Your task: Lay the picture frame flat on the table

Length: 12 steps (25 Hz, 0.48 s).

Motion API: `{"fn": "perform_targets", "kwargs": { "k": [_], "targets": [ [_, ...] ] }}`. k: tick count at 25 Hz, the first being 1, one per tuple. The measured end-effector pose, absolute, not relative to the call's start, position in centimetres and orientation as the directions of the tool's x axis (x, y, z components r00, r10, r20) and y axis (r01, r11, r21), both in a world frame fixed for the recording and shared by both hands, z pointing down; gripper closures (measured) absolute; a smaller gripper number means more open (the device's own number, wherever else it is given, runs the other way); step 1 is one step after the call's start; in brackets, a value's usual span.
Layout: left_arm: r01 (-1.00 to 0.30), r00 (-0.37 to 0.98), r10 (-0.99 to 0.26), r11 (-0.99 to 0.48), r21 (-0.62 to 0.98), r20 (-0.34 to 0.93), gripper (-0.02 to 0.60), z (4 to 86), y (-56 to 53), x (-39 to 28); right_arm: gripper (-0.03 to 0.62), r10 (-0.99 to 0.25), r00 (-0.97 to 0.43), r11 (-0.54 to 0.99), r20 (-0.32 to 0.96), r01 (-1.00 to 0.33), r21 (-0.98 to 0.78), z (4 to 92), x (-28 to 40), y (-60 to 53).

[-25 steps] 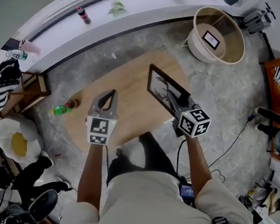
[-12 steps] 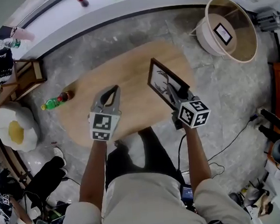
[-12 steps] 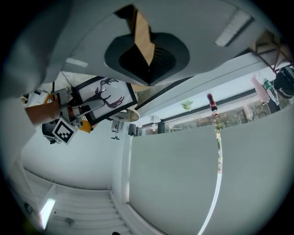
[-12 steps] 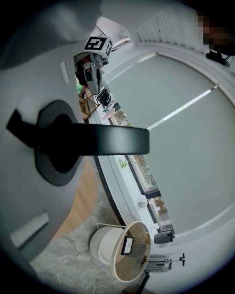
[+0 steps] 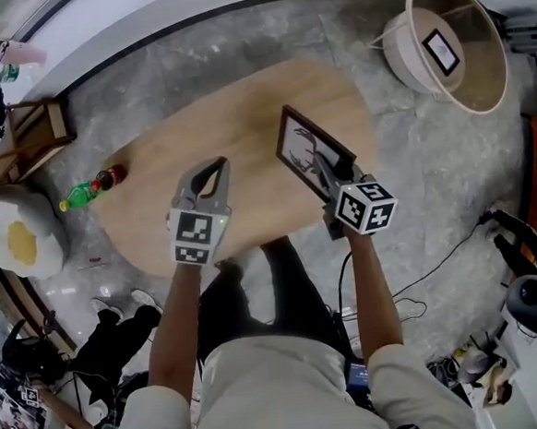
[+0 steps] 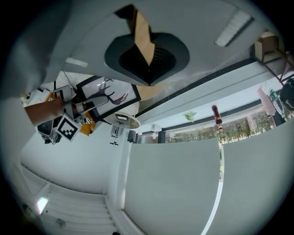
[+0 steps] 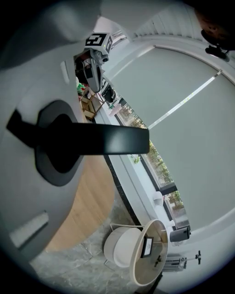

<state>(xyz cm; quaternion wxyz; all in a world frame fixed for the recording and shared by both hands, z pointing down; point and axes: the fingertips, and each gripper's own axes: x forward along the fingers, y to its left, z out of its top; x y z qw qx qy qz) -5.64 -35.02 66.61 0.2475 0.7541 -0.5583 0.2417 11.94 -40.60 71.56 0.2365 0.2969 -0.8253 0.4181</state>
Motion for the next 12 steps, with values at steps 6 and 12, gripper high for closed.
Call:
{"fn": "perform_targets", "kwargs": {
  "k": [6,12],
  "targets": [
    [-0.958,0.273,-0.698,-0.260,0.121,0.662,0.571,68.9,-35.2,-5.2,0.579,-0.275,-0.704,0.427,0.655,-0.700,-0.573,74.4,11.8,-40.9],
    [-0.949,0.296,-0.678,-0.286,0.130,0.673,0.571,70.7,-35.5,-4.2,0.579,-0.264,-0.701,0.399,0.662,-0.704,-0.587,77.2,11.7,-41.0]
  ]
}}
